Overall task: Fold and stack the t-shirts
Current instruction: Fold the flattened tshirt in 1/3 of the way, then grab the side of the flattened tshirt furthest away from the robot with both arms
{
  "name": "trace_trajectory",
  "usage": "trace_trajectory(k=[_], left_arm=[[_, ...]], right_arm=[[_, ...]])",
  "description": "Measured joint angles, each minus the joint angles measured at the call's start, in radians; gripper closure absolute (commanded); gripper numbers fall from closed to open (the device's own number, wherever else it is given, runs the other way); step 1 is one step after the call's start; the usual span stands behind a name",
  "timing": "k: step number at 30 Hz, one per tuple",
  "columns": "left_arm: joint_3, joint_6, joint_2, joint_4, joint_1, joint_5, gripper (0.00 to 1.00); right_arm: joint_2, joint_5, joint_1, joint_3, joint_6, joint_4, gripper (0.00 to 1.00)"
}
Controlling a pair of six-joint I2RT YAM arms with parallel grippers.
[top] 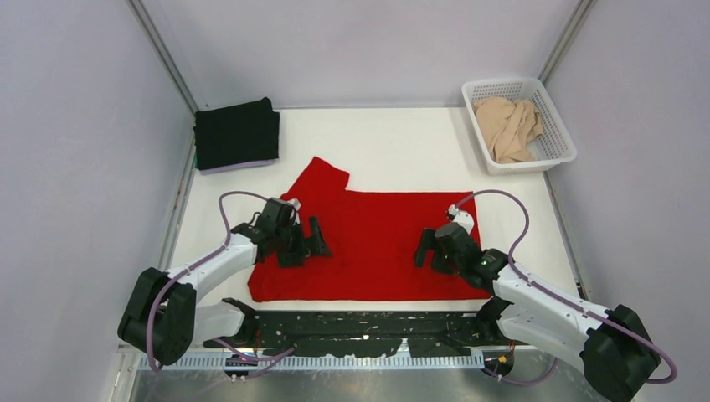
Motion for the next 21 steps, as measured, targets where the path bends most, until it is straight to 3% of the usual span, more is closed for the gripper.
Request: trace_trajectory(k=[5,11,21], left_arm=[[0.091,0.031,0.002,-0.121,0.0,-0.026,0.01],[0.315,0.075,0.061,-0.174,0.014,-0.077,0.01],[0.773,0.13,0.484,-0.169,0.171,-0.093,0.01]], right_arm=[[0.001,0.046,0.001,0.082,-0.076,-0.05,0.04],[0.01,0.088,0.001,0.193,-0.15,0.001,0.05],[0.084,0.09,-0.023,0.195,-0.209,0.074,0.05]])
